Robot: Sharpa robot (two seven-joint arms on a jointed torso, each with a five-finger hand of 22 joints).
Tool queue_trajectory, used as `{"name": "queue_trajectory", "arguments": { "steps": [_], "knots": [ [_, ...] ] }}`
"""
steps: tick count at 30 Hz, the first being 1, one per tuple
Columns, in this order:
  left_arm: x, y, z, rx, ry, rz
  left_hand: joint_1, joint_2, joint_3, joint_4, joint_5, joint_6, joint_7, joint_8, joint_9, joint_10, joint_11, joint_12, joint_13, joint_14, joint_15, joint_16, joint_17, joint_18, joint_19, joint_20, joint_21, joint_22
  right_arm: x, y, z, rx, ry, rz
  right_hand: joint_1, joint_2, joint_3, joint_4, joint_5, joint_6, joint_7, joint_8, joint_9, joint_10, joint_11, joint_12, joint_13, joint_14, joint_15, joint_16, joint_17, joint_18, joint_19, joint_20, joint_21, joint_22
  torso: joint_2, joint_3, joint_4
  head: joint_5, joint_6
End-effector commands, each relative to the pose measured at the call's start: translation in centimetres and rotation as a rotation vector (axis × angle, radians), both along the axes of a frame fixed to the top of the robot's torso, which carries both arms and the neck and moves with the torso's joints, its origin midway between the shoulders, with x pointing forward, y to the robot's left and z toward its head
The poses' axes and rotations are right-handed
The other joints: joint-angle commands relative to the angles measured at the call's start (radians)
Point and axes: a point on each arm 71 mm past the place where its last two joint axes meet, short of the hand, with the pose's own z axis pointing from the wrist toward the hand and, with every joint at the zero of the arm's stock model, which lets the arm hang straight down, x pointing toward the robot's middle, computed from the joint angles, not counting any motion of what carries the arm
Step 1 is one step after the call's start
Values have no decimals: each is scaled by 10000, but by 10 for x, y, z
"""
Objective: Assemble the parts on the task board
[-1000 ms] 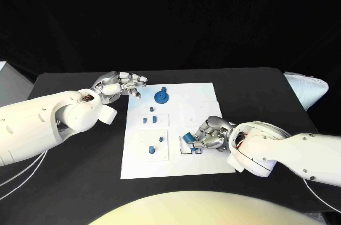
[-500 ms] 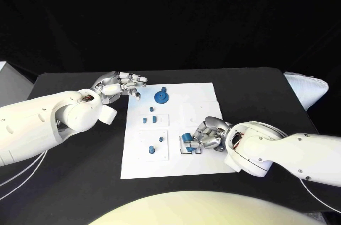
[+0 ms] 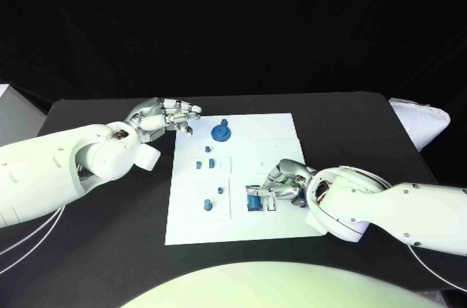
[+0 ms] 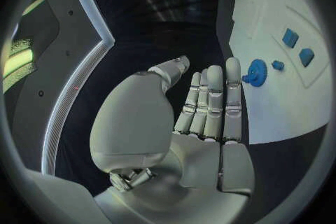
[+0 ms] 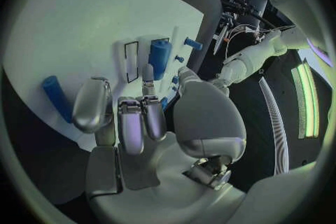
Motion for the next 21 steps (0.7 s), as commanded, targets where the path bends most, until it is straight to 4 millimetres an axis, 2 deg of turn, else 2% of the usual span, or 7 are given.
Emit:
{"name": "queue_trajectory", "arguments": {
  "steps": [1, 5, 11, 13, 15, 19, 21],
  "knots": [
    [-1, -2, 1, -122, 26, -147, -22, 102, -47, 5, -3, -84, -9, 64, -12, -63, 17, 38, -9, 16, 22, -29, -14, 142, 68, -1, -63, -16, -1, 2, 0, -162, -169, 357, -71, -4, -323, 0, -245, -87, -5, 62, 18, 425, -34, -60, 1771, 952, -56, 36, 2321, -180, 17, 19, -85, 7, -5, -2, 1, -14, 1],
    [-1, -2, 0, -117, 30, -142, -22, 102, -47, 5, -3, -84, -9, 64, -12, -63, 17, 38, -9, 16, 22, -29, -14, 142, 68, -1, -63, -16, -1, 1, 0, -200, -252, 411, -101, 0, -648, 9, -505, -105, -5, 113, 29, 428, -33, -66, 1780, 954, -54, 39, 2332, -179, 22, 21, -100, 20, 0, -1, 5, -18, 1],
    [-1, -2, 0, -112, 36, -137, -22, 102, -47, 5, -3, -84, -9, 64, -12, -63, 17, 38, -9, 16, 22, -29, -14, 142, 68, -1, -63, -16, -1, -3, 2, -200, -456, 573, 102, 43, -705, -10, -488, -114, -9, 141, 34, 439, -37, -54, 1796, 958, -57, 44, 2346, -185, 36, 20, -79, 48, 1, -6, 2, 5, 1],
    [-1, -2, 0, -109, 36, -132, -22, 102, -47, 5, -3, -84, -9, 64, -12, -63, 17, 38, -9, 16, 22, -29, -14, 142, 68, -1, -63, -16, -2, -4, 2, -150, -560, 687, 541, 92, -747, -28, -383, -140, -13, 178, 37, 447, -40, -50, 1810, 957, -60, 43, 2344, -185, 41, 17, -89, 64, 0, -4, 1, 13, 1],
    [-1, -1, 0, -108, 36, -129, -22, 102, -47, 5, -3, -84, -9, 64, -12, -63, 17, 38, -9, 16, 22, -29, -14, 142, 68, -1, -63, -16, -2, -5, 3, -69, -681, 807, 1242, 34, -767, -52, -169, -166, -18, 227, 41, 449, -49, -55, 1820, 961, -66, 49, 2361, -183, 42, 11, -119, 74, -2, -4, 3, 8, 1],
    [-1, -1, 0, -102, 33, -113, -22, 102, -47, 5, -3, -84, -9, 64, -12, -63, 17, 38, -9, 16, 22, -29, -14, 142, 68, -1, -63, -16, -3, -10, 6, 130, -922, 953, 2166, -74, -754, -76, -254, -179, -34, 299, 36, 486, -62, 4, 1877, 962, -79, 50, 2366, -190, 60, 0, -108, 124, -3, -1, 1, 14, 1],
    [-1, -1, 0, -106, 25, -109, -22, 102, -47, 5, -3, -84, -9, 64, -12, -63, 17, 38, -9, 16, 22, -29, -14, 142, 68, -1, -63, -16, -3, -14, 8, 335, -1091, 867, 2552, -33, -609, -71, -405, -245, -18, 280, 7, 479, -55, -19, 1868, 962, -78, 49, 2366, -186, 54, -3, -144, 122, -7, -3, -1, -10, 1]
  ]
}}
